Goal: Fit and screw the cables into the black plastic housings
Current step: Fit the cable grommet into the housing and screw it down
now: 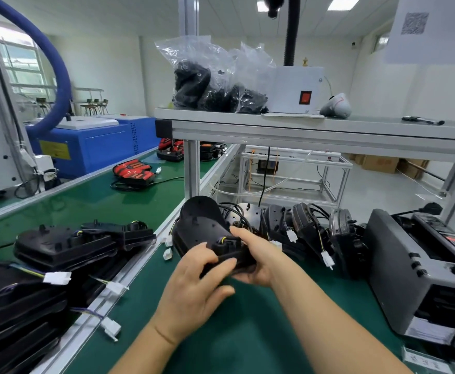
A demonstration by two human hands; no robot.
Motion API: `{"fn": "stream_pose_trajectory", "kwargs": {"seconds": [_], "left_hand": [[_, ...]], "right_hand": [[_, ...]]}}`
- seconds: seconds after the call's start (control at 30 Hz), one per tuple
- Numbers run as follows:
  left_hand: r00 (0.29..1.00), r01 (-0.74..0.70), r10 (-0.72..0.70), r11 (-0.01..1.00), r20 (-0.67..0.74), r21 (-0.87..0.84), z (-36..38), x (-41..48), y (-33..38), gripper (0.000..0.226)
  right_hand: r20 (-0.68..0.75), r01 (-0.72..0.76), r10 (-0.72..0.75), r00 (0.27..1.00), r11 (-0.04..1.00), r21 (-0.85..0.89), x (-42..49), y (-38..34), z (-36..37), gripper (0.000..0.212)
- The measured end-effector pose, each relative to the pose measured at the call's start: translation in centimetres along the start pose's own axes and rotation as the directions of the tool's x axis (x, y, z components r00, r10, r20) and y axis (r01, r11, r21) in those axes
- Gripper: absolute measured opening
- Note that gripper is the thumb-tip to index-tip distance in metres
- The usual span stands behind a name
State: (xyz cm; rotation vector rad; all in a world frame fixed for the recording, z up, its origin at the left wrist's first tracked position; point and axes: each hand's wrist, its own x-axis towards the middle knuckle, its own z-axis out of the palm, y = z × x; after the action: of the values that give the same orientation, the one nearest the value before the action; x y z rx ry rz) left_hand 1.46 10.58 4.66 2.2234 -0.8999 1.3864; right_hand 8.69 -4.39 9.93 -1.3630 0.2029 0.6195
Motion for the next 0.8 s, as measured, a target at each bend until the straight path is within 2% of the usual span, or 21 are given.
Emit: {"fn": "stream_pose_trajectory", "kwargs": {"seconds": [0.07,0.1,0.13,0.17,0.2,0.23,0.27,0.3,0.37,0.47,0.53,0.57,0.7,0.8], "left_hand": [[0.975,0.206,-0.218,0.962,-0.05,-0.18,-0.2,0.5,-0.5,0.039],[0.907,0.372,-0.41,0.889,-0.101,-0.268,-0.1,1.0,-1.1,0.037],[0.765,0.558,-0.63,0.751,-0.131,-0.354,0.1,1.5,-2.2,0.033],[0.561,0.724,-0.821,0.55,-0.11,-0.417,0.6,2.1,-3.6,0.03],[0.347,0.843,-0.937,0.328,-0.035,-0.427,1.1,2.6,-5.2,0.028],[0.185,0.905,-0.98,0.141,0.072,-0.402,1.7,2.9,-6.9,0.026],[0.09,0.922,-0.979,0.013,0.183,-0.386,2.3,3.1,-8.0,0.022],[0.051,0.918,-0.956,-0.07,0.29,-0.391,2.9,3.2,-8.6,0.017],[0.042,0.917,-0.933,-0.106,0.357,-0.384,4.0,3.5,-8.9,0.015],[0.041,0.902,-0.962,-0.08,0.269,-0.425,3.9,4.5,-9.3,0.012],[0.069,0.879,-0.953,-0.082,0.296,-0.47,3.5,5.4,-10.2,0.016],[0.125,0.895,-0.939,-0.032,0.32,-0.445,3.3,5.9,-10.8,0.022],[0.305,0.947,-0.883,0.241,0.356,-0.213,2.7,7.8,-13.2,0.086],[0.359,0.933,-0.83,0.313,0.427,-0.175,2.5,8.7,-15.0,0.093]], "right_hand": [[-0.042,0.063,-0.066,0.997,0.996,-0.068,0.2,-0.1,-0.8,0.025],[-0.052,0.105,-0.111,0.992,0.987,-0.12,-0.1,-0.2,-1.3,0.022],[-0.045,0.155,-0.166,0.985,0.969,-0.191,-0.3,-0.3,-1.8,0.02],[-0.02,0.212,-0.225,0.974,0.941,-0.263,-0.6,-0.4,-2.2,0.017],[0.012,0.269,-0.28,0.96,0.908,-0.321,-0.9,-0.6,-2.5,0.017],[0.043,0.32,-0.327,0.944,0.877,-0.358,-1.3,-0.7,-2.7,0.02],[0.067,0.364,-0.367,0.928,0.848,-0.384,-1.6,-0.9,-2.8,0.025],[0.096,0.41,-0.408,0.908,0.817,-0.405,-2.0,-1.1,-2.7,0.027],[0.144,0.498,-0.489,0.86,0.746,-0.443,-2.7,-1.4,-2.7,0.031],[0.199,0.548,-0.54,0.818,0.626,-0.554,-3.9,-2.3,-3.0,0.043],[0.263,0.554,-0.527,0.808,0.53,-0.642,-4.9,-2.7,-2.8,0.048],[0.295,0.555,-0.513,0.806,0.481,-0.679,-5.4,-2.8,-2.6,0.049],[0.356,0.556,-0.498,0.791,0.344,-0.756,-6.6,-2.6,-1.9,0.058],[0.398,0.568,-0.484,0.779,0.278,-0.775,-7.5,-2.3,-1.8,0.059]]}}
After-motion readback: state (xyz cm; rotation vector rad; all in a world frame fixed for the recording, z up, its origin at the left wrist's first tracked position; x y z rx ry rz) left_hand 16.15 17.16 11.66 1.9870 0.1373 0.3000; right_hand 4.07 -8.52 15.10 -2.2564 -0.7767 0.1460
